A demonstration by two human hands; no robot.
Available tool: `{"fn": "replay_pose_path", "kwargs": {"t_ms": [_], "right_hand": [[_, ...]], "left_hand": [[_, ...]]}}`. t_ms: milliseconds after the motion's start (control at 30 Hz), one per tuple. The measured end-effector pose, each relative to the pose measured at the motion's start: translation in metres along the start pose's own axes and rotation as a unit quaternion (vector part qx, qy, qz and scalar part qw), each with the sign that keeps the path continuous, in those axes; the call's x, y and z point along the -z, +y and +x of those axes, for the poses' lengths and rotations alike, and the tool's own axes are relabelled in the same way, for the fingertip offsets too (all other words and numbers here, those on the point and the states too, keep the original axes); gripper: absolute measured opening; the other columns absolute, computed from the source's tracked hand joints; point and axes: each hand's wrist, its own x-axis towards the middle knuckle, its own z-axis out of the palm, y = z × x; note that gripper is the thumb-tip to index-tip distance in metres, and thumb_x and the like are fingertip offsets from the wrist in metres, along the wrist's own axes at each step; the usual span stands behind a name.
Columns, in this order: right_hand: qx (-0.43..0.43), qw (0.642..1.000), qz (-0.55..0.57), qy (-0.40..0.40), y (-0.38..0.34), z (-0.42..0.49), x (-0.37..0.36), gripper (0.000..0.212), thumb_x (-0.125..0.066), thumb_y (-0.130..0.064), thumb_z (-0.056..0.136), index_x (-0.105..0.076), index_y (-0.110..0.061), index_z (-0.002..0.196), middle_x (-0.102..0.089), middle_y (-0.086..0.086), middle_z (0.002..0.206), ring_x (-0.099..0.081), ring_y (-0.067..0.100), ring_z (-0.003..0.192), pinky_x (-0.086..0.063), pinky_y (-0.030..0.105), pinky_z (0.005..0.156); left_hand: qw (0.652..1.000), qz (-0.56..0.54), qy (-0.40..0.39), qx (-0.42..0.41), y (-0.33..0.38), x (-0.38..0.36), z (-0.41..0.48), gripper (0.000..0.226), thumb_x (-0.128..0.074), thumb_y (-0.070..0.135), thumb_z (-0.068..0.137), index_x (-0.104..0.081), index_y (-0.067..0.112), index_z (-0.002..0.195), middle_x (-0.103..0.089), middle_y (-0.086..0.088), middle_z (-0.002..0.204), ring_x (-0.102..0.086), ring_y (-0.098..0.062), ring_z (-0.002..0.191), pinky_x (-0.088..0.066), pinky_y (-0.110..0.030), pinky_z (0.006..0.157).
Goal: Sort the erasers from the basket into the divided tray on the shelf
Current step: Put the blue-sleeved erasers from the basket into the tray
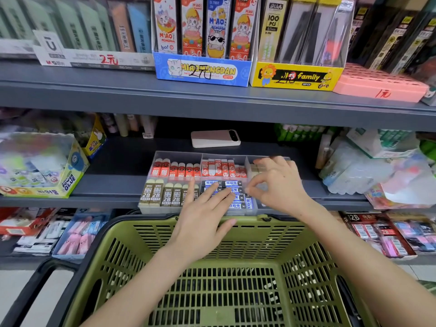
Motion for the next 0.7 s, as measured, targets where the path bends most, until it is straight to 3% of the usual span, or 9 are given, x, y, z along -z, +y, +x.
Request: {"fn": "replay_pose_path", "kwargs": {"t_ms": [200,400,567,700], "right_hand": [[-0.001,0.999,-0.033,-0.032,-0.007,0.004,0.0,0.019,-0.057,-0.041,0.083,-0.074,-0.034,0.084,-0.055,-0.006,0.127,-0.043,0.022,0.113,-0.022,0.033,0.09],[0.005,0.988,-0.143,-0.063,-0.018,0.013,-0.006,0.033,-0.043,-0.037,0.089,-0.068,-0.021,0.105,-0.056,-0.002,0.12,-0.045,0.024,0.111,-0.029,0.037,0.093],[0.005,0.994,-0.084,-0.065,-0.009,0.005,-0.007,0.028,-0.046,-0.043,0.09,-0.071,-0.033,0.098,-0.05,-0.006,0.133,-0.041,0.021,0.116,-0.021,0.035,0.097],[0.001,0.999,-0.022,-0.031,-0.009,-0.006,-0.004,0.019,-0.054,-0.044,0.086,-0.071,-0.04,0.095,-0.049,-0.009,0.135,-0.039,0.019,0.122,-0.017,0.033,0.097]], "left_hand": [[1.0,0.005,-0.012,0.002,0.001,0.001,0.0,0.049,-0.056,0.046,0.089,-0.061,0.016,0.127,-0.06,0.0,0.131,-0.052,-0.024,0.126,-0.013,-0.061,0.111],[1.0,0.012,-0.008,-0.004,0.0,0.001,0.001,0.049,-0.059,0.044,0.088,-0.061,0.016,0.128,-0.06,0.0,0.131,-0.053,-0.024,0.125,-0.016,-0.061,0.11],[1.0,0.005,-0.006,-0.002,-0.001,0.002,0.002,0.048,-0.065,0.042,0.085,-0.062,0.016,0.126,-0.062,0.0,0.129,-0.056,-0.023,0.123,-0.02,-0.061,0.109],[0.999,-0.05,-0.016,0.009,-0.002,0.002,0.003,0.046,-0.062,0.041,0.088,-0.06,0.018,0.128,-0.059,0.002,0.133,-0.052,-0.022,0.127,-0.013,-0.055,0.113]]}}
